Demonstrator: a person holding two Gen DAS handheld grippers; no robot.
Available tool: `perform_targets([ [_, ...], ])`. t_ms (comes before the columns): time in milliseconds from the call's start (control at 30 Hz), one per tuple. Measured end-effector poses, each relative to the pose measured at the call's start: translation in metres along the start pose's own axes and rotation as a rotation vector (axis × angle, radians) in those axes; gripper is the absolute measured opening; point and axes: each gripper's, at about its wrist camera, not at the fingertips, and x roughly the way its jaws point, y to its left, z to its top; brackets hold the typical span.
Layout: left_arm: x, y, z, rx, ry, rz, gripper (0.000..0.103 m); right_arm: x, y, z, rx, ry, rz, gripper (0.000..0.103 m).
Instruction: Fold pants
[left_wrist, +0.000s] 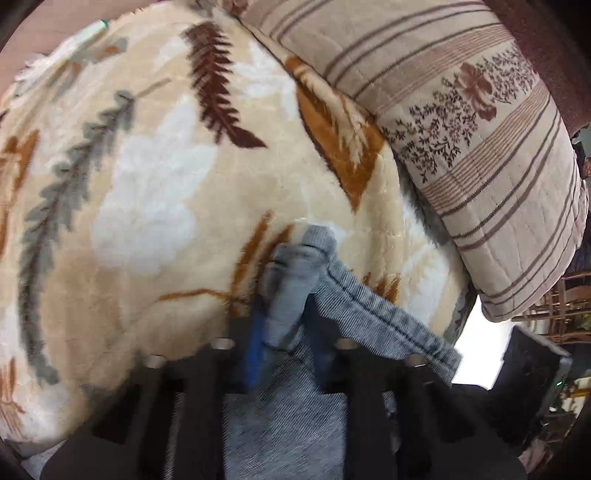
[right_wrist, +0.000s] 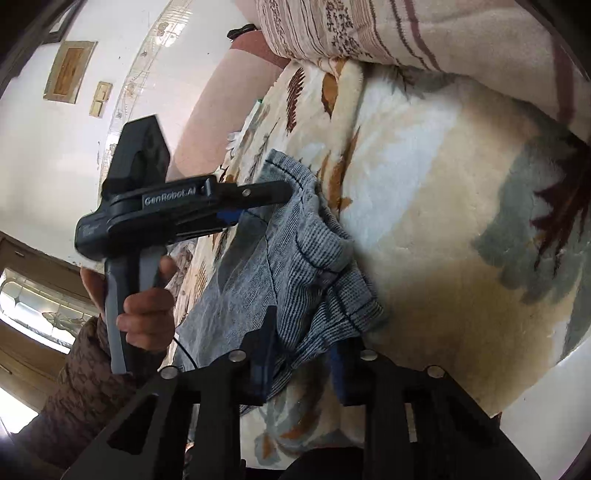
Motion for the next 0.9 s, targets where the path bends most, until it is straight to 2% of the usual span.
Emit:
perform_targets([
  [167, -0.039, 0.004, -0.013, -0.054, -0.101, -0.057, 0.010, -0.011, 0.029, 0.003, -0.078, -0.023, -0.015, 0.018],
  [333, -0.085, 0.016, -0.034, -0.120, -0.181, -0.061, 0.010, -0.025, 0.070, 0.001, -0.189, -0.048, -0.021, 0.018],
  [467, -0.120, 0.043, -0.050, -0.193, -0.230, -0.067, 0.010, -0.029, 0.108, -0.008, -0.293, -0.054, -0.025, 0.017],
  [567, -0.132, 0.058, -0.070, -0.239, -0.253, -0.056, 0.010, -0.023, 0.140, -0.017, -0.373, -0.041, -0.019, 0.017],
  [733, -0.140, 0.099, -0.116, -0.351, -0.237, -0.022, 0.012, 0.011, 0.184, -0.050, -0.488, 0.054, 0.010, 0.017],
  [833, -0.134, 0.133, -0.154, -0.451, -0.205, 0.002, 0.012, 0.045, 0.201, -0.076, -0.536, 0.154, 0.027, 0.018],
  [900, -0.131, 0.154, -0.179, -0.520, -0.187, 0.020, 0.013, 0.074, 0.210, -0.097, -0.564, 0.238, 0.031, 0.023],
])
